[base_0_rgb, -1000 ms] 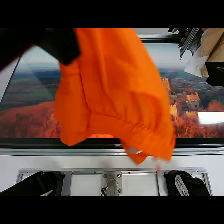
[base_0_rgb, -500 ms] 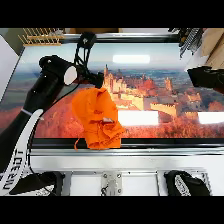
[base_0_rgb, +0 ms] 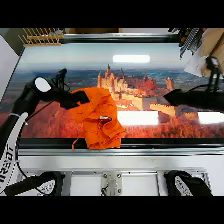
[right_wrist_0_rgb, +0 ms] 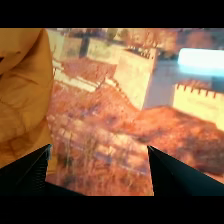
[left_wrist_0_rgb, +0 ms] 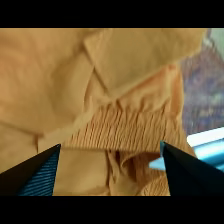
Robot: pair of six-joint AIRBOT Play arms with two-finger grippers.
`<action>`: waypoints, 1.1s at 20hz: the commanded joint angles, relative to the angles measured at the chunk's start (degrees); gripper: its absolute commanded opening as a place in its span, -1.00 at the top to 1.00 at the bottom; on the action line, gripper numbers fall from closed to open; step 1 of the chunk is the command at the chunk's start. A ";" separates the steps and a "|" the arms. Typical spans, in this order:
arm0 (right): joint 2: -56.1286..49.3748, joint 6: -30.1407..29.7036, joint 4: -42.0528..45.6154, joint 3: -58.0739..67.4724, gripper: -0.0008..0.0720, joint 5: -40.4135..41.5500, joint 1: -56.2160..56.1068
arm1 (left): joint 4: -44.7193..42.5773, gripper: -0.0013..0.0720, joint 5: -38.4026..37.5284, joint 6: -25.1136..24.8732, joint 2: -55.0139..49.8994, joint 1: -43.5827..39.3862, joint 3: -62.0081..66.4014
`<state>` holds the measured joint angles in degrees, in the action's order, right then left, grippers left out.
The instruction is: Fold the clothes and pants, and hang the long-sleeved shirts on hangers.
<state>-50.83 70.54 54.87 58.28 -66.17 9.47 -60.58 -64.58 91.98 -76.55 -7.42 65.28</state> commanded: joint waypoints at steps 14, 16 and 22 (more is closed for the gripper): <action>-0.55 3.21 -0.02 -12.46 -0.81 8.31 -18.14 | 22.95 -0.90 19.58 -6.54 -6.97 -0.07 -18.16; -2.19 4.90 -0.02 -13.35 -0.81 8.31 -18.16 | 23.19 -0.90 20.28 -6.51 -8.20 -0.35 -17.22; -16.26 7.76 -1.27 -14.47 -0.81 10.38 -24.74 | 23.02 0.84 20.06 -6.51 -10.88 -0.33 -11.02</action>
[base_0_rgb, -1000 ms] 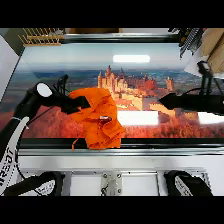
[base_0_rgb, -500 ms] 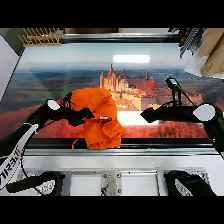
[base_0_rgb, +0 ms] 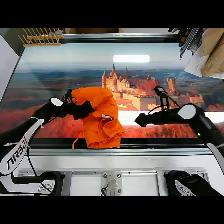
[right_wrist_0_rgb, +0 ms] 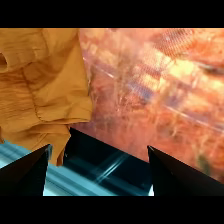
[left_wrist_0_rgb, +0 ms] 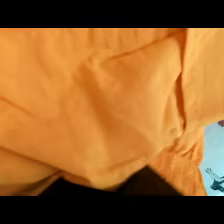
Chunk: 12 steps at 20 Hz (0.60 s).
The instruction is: Fold the clothes and pants, and hang the long-sleeved shirts on hangers.
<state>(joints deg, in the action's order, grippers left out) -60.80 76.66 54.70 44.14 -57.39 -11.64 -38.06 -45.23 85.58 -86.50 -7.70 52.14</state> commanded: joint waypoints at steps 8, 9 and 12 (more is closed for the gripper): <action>-21.79 1.55 -18.56 -0.20 -0.80 19.12 -16.50 | 0.04 0.93 -3.89 -0.33 -0.81 -0.04 7.37; -21.97 1.49 -18.53 -0.07 -0.52 19.67 -16.70 | 0.04 0.92 -4.76 -0.35 -0.81 -0.04 8.35; -21.94 0.92 -18.53 1.11 -0.01 19.96 -16.68 | 0.07 0.93 -7.50 -0.37 -0.81 -0.04 12.13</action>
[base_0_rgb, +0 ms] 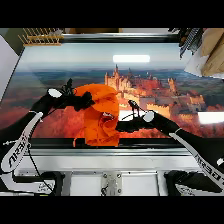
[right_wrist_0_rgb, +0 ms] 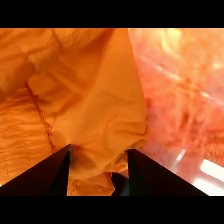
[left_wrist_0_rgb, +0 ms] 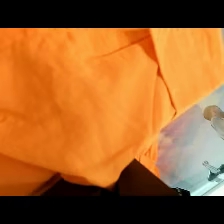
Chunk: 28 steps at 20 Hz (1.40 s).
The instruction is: Fold the clothes and pants, and hang the long-sleeved shirts on hangers.
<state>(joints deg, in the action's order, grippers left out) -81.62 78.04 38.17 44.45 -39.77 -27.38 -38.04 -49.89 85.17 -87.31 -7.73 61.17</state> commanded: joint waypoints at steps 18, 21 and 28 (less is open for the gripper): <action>43.98 -1.20 18.93 41.88 0.97 -9.68 10.60 | -3.58 0.93 -1.92 -0.13 45.07 -8.35 35.06; 45.94 3.52 20.04 41.86 0.97 -7.43 10.60 | -11.82 0.93 0.59 8.26 50.10 -9.88 27.43; 34.10 16.94 25.79 40.94 0.97 -27.19 10.60 | -19.87 0.93 -12.35 17.51 50.31 -9.79 3.06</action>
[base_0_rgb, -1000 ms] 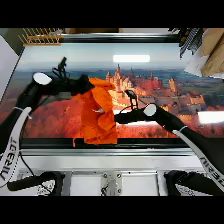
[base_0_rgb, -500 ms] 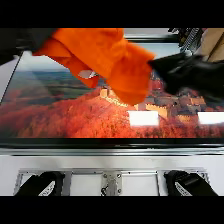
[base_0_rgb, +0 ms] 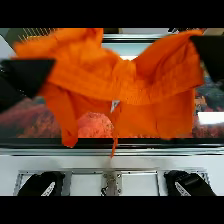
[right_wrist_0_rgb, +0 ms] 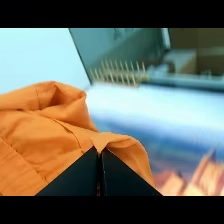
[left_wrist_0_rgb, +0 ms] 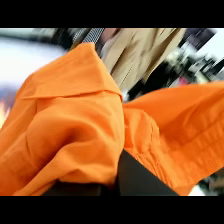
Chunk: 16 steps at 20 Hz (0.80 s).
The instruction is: Fold the clothes and pants, and hang the long-sleeved shirts on hangers.
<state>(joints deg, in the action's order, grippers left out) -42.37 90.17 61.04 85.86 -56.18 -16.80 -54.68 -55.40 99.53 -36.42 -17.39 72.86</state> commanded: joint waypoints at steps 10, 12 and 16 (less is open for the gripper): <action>-32.65 0.24 6.86 -8.00 0.96 -15.78 0.02 | -2.73 -0.87 -7.89 -1.22 -22.40 6.73 -20.57; -34.07 0.24 6.84 -8.00 0.97 -15.85 0.02 | -2.25 -0.88 -9.42 -2.49 -24.33 9.27 -20.94; -33.99 0.24 6.86 -8.00 0.96 -15.82 0.02 | -2.29 -0.88 -7.19 -3.72 -24.55 11.21 -29.05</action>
<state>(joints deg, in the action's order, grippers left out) -75.29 90.48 67.81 77.95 -71.81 -16.80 -57.43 -64.40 96.95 -59.81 -7.94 48.34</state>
